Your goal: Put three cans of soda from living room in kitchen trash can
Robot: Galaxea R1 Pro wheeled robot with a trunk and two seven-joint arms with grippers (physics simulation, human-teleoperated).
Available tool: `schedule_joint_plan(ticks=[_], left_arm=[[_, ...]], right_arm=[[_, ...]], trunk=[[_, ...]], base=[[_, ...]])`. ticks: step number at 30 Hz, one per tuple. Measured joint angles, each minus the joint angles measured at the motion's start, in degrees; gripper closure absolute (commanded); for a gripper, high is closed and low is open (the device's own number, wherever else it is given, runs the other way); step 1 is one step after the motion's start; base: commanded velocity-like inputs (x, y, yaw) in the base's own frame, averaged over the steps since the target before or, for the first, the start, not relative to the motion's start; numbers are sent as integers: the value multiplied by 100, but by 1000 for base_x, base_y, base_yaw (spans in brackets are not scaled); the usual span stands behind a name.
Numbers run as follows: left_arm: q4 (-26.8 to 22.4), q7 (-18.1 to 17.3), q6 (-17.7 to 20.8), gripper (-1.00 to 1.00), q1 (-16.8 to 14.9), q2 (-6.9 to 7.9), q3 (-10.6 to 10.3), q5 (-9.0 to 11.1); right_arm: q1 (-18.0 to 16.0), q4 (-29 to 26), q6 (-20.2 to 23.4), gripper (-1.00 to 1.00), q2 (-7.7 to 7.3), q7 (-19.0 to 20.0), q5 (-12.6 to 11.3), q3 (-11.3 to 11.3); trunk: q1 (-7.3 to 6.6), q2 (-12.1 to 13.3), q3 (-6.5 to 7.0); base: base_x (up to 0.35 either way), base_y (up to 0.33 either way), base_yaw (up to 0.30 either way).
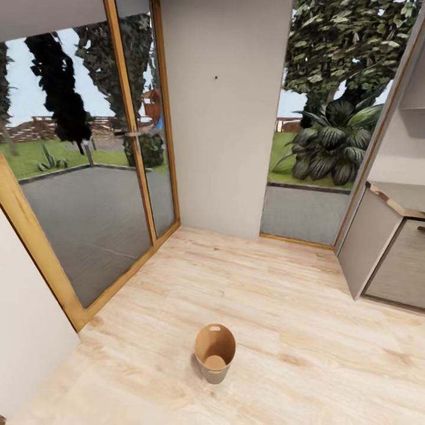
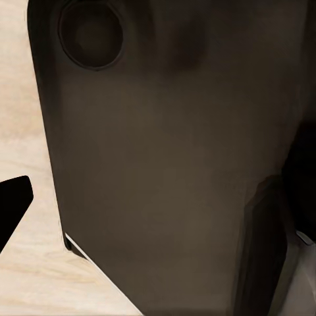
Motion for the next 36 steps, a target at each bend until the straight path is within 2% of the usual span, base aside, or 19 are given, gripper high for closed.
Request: schedule_joint_plan(ticks=[9,16,27,36], left_arm=[[6,0,0,-100,0,0,0,6],[8,-3,0,-100,2,0,0,7],[9,-4,0,-100,1,0,0,7],[7,-4,-6,-100,2,0,0,7]], right_arm=[[0,-53,0,-100,42,-22,1,0],[0,-62,5,-100,104,-46,7,0],[0,-62,9,-100,112,-32,-1,0],[0,-62,9,-100,111,-28,-1,0]], trunk=[[0,0,0],[0,0,0],[0,0,0],[0,0,0]], base=[[265,-60,0],[266,155,0],[260,220,0],[273,106,0]])
